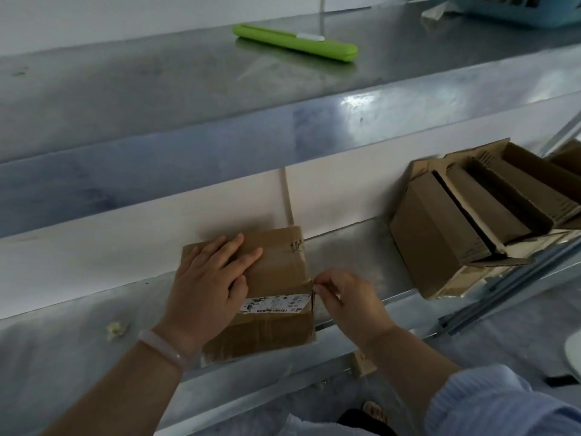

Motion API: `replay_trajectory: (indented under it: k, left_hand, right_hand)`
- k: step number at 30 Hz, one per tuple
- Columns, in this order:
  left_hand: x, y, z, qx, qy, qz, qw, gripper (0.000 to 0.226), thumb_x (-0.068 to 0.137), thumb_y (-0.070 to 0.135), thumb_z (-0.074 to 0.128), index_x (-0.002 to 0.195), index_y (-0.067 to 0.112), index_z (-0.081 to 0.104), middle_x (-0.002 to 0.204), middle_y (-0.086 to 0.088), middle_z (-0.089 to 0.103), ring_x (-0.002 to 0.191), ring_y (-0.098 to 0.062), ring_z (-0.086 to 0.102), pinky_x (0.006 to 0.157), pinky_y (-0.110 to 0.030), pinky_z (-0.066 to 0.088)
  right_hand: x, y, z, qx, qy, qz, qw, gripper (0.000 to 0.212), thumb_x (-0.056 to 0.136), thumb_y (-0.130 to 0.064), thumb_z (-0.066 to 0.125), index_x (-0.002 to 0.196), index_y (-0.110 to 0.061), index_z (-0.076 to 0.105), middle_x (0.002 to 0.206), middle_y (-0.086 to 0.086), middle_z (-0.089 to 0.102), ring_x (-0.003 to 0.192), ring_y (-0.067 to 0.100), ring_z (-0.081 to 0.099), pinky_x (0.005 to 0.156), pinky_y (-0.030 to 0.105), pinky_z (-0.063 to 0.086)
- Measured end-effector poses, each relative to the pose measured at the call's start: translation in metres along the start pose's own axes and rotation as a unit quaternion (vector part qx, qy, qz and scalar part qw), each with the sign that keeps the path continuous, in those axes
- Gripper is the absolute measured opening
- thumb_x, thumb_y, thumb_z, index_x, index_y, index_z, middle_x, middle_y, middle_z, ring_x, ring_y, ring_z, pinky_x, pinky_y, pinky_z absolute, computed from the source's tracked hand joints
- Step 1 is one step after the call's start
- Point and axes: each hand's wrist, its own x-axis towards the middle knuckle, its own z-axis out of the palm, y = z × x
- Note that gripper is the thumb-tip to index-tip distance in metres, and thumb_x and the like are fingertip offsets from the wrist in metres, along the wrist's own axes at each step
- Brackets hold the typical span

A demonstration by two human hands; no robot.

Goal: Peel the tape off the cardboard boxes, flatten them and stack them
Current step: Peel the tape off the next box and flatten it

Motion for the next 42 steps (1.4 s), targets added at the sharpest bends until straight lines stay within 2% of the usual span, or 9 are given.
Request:
replay_trajectory:
  k: [5, 10, 14, 16, 21, 28, 34, 38, 42]
  left_hand:
    - [-0.008, -0.004, -0.003, -0.021, 0.006, -0.008, 1.000, 0.048, 0.090, 0.036, 0.032, 0.134, 0.038, 0.052, 0.145, 0.002, 0.046, 0.133, -0.024, 0.041, 0.107, -0.050, 0.036]
    - [-0.010, -0.007, -0.002, -0.022, 0.001, 0.003, 1.000, 0.045, 0.094, 0.044, 0.032, 0.135, 0.040, 0.051, 0.147, 0.005, 0.044, 0.134, -0.021, 0.039, 0.106, -0.049, 0.037]
    - [-0.006, -0.010, 0.000, -0.021, -0.001, 0.000, 1.000, 0.045, 0.094, 0.047, 0.032, 0.134, 0.041, 0.051, 0.147, 0.006, 0.044, 0.134, -0.020, 0.039, 0.106, -0.047, 0.036]
    - [-0.006, -0.011, 0.000, -0.020, 0.001, -0.001, 1.000, 0.045, 0.094, 0.047, 0.032, 0.134, 0.041, 0.052, 0.146, 0.005, 0.045, 0.134, -0.020, 0.040, 0.106, -0.047, 0.037]
    - [-0.007, -0.012, 0.001, -0.033, 0.007, 0.000, 0.999, 0.044, 0.093, 0.046, 0.035, 0.134, 0.041, 0.053, 0.146, 0.006, 0.045, 0.133, -0.020, 0.041, 0.104, -0.049, 0.039]
    - [-0.008, -0.013, 0.001, -0.035, 0.014, 0.011, 0.999, 0.044, 0.093, 0.045, 0.035, 0.133, 0.039, 0.054, 0.145, 0.004, 0.047, 0.132, -0.021, 0.043, 0.104, -0.050, 0.040]
    - [-0.008, -0.017, 0.002, -0.049, 0.022, 0.025, 0.998, 0.043, 0.091, 0.044, 0.038, 0.132, 0.042, 0.053, 0.144, 0.006, 0.048, 0.132, -0.020, 0.044, 0.103, -0.050, 0.040]
    - [-0.007, -0.022, 0.001, -0.065, 0.015, 0.033, 0.997, 0.043, 0.090, 0.045, 0.039, 0.131, 0.046, 0.051, 0.145, 0.010, 0.046, 0.133, -0.018, 0.042, 0.105, -0.048, 0.039]
    - [-0.007, -0.025, 0.002, -0.069, 0.006, 0.034, 0.997, 0.043, 0.090, 0.045, 0.039, 0.131, 0.048, 0.051, 0.145, 0.011, 0.045, 0.135, -0.017, 0.040, 0.106, -0.049, 0.038]
  right_hand:
    - [0.005, -0.007, -0.006, 0.128, -0.025, 0.082, 0.988, 0.024, 0.096, -0.017, 0.057, 0.090, -0.038, 0.066, 0.089, -0.012, 0.071, 0.084, 0.004, 0.067, 0.082, 0.033, 0.057]
    - [0.025, -0.034, -0.009, 0.252, -0.102, 0.129, 0.954, 0.030, 0.102, -0.037, 0.043, 0.130, -0.048, 0.050, 0.103, -0.035, 0.055, 0.102, -0.007, 0.054, 0.086, 0.015, 0.040]
    - [0.039, -0.042, -0.004, 0.312, -0.087, 0.130, 0.937, 0.030, 0.102, -0.026, 0.047, 0.098, -0.054, 0.055, 0.080, -0.040, 0.064, 0.083, -0.016, 0.062, 0.066, 0.004, 0.045]
    - [0.042, -0.038, -0.003, 0.324, -0.059, 0.129, 0.935, 0.034, 0.100, -0.017, 0.050, 0.098, -0.049, 0.061, 0.081, -0.038, 0.066, 0.084, -0.018, 0.061, 0.066, 0.002, 0.045]
    - [0.055, -0.033, -0.002, 0.296, -0.004, 0.187, 0.937, 0.026, 0.098, -0.024, 0.054, 0.118, -0.028, 0.070, 0.109, -0.013, 0.071, 0.103, 0.003, 0.063, 0.097, 0.031, 0.052]
    - [0.077, -0.034, -0.013, 0.311, 0.000, 0.238, 0.920, 0.016, 0.086, -0.027, 0.073, 0.092, -0.012, 0.073, 0.086, 0.000, 0.076, 0.086, 0.014, 0.072, 0.080, 0.034, 0.060]
    - [0.084, -0.039, -0.027, 0.384, -0.076, 0.310, 0.866, 0.022, 0.087, -0.021, 0.072, 0.095, -0.001, 0.070, 0.089, 0.012, 0.075, 0.083, 0.023, 0.073, 0.073, 0.045, 0.061]
    - [0.089, -0.036, -0.035, 0.325, -0.126, 0.293, 0.890, 0.018, 0.088, -0.015, 0.069, 0.098, -0.001, 0.071, 0.088, 0.011, 0.075, 0.081, 0.023, 0.072, 0.079, 0.044, 0.060]
    - [0.086, -0.024, -0.034, 0.147, -0.139, 0.142, 0.969, 0.017, 0.080, -0.018, 0.077, 0.096, -0.024, 0.078, 0.089, -0.008, 0.076, 0.088, 0.009, 0.070, 0.084, 0.026, 0.057]
